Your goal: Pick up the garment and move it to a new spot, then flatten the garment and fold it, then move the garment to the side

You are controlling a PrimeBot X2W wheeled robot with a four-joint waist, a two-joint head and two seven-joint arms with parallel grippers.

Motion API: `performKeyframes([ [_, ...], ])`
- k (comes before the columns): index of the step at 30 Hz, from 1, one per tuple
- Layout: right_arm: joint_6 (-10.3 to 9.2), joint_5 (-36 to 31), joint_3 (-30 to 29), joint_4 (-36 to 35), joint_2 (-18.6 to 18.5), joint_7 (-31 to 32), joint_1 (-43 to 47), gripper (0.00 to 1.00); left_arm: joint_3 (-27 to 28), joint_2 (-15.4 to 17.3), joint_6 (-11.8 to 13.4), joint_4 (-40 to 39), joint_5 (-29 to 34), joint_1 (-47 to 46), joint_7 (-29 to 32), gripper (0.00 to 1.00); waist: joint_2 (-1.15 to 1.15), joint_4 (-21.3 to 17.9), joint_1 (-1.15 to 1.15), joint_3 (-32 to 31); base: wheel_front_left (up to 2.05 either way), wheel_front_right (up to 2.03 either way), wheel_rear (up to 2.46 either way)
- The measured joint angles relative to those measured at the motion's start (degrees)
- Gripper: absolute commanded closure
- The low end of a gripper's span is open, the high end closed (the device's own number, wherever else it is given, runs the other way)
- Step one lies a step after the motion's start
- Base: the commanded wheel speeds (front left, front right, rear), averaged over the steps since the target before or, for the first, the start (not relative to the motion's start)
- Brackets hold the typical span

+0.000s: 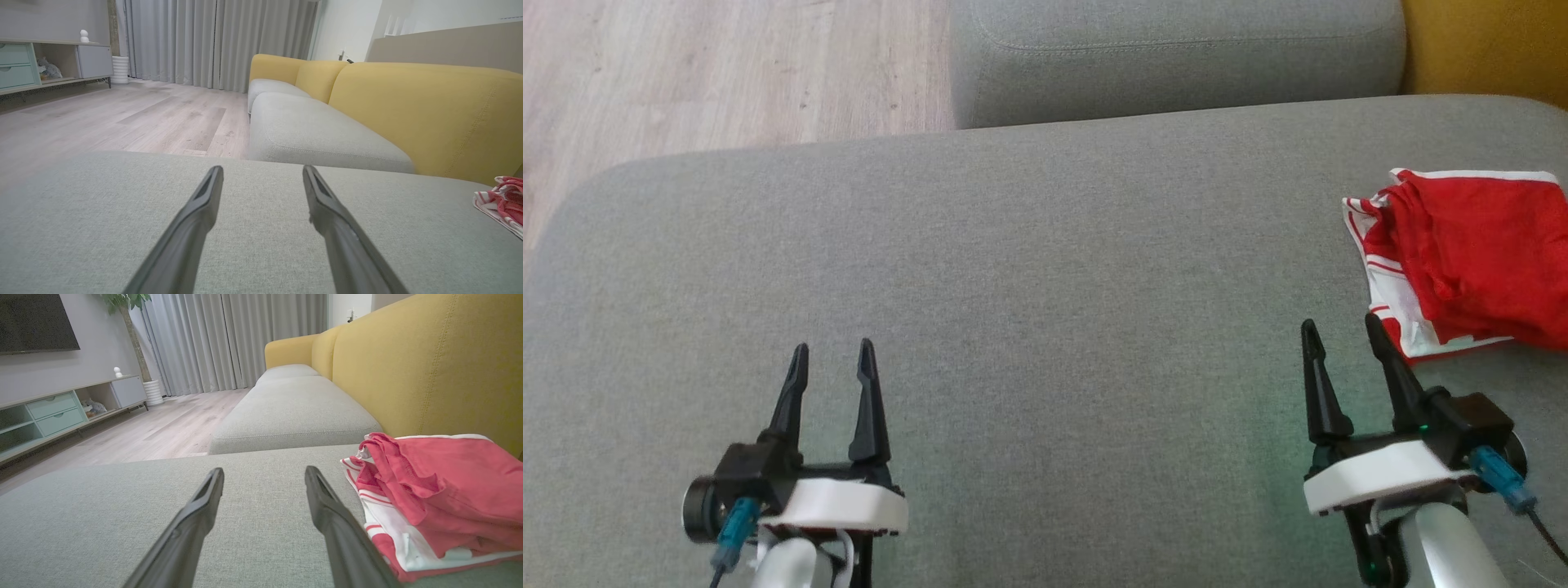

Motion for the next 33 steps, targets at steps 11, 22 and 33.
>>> performKeyframes([
  [11,0.0,0.0,0.45,-0.37,0.01,-0.01,-0.01,0.0,1.03,0.0,1.01,1.64,-2.72,-0.03,0.0,0.0,0.0,-0.21,0.0,0.29,0.0,0.0,0.0],
  [22,0.0,-0.01,0.41,-0.43,0.01,-0.01,-0.03,0.0,1.18,-0.01,1.15,1.57,-7.64,-0.03,0.0,0.0,0.0,-0.43,0.0,0.45,0.0,0.0,0.0],
  [33,0.0,4.12,0.52,3.18,0.13,0.94,2.48,1.0,1.13,-0.1,0.71,5.28,-11.38,2.65,1.43,1.0,0.0,-0.54,0.0,0.44,0.0,0.0,0.0],
])
